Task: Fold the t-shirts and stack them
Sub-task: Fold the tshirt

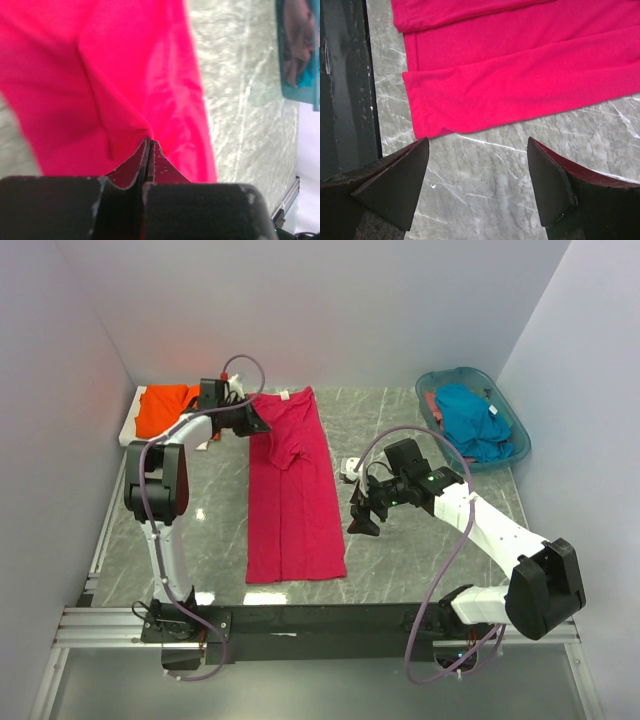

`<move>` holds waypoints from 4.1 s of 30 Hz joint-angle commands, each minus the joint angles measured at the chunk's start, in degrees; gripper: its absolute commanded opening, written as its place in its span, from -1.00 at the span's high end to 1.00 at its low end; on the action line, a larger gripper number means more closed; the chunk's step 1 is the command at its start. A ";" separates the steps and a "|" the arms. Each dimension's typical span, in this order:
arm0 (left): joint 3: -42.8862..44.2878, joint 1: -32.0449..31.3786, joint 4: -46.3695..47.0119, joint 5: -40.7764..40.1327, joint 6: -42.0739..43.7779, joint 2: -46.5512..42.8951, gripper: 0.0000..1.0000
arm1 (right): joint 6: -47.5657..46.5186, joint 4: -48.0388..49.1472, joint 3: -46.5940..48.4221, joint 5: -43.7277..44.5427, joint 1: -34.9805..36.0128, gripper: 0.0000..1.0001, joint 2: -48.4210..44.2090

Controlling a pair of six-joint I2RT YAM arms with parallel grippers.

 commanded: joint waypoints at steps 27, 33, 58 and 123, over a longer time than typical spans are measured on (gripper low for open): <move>9.33 -8.50 2.83 -9.33 -3.38 0.68 -0.07 | 0.07 0.08 0.52 -0.55 -1.53 -0.71 -1.64; 1.78 -8.50 8.99 -14.61 0.57 -11.72 -0.16 | -1.16 -0.18 0.08 -0.20 -1.44 -0.71 -1.73; -54.39 -18.96 -8.73 -8.74 56.10 -96.89 -0.88 | -14.26 16.42 -17.14 21.33 30.28 -0.72 -3.23; -70.40 -49.89 -10.86 -25.26 66.49 -73.53 -0.20 | -6.70 15.29 -11.97 18.87 28.35 1.00 1.44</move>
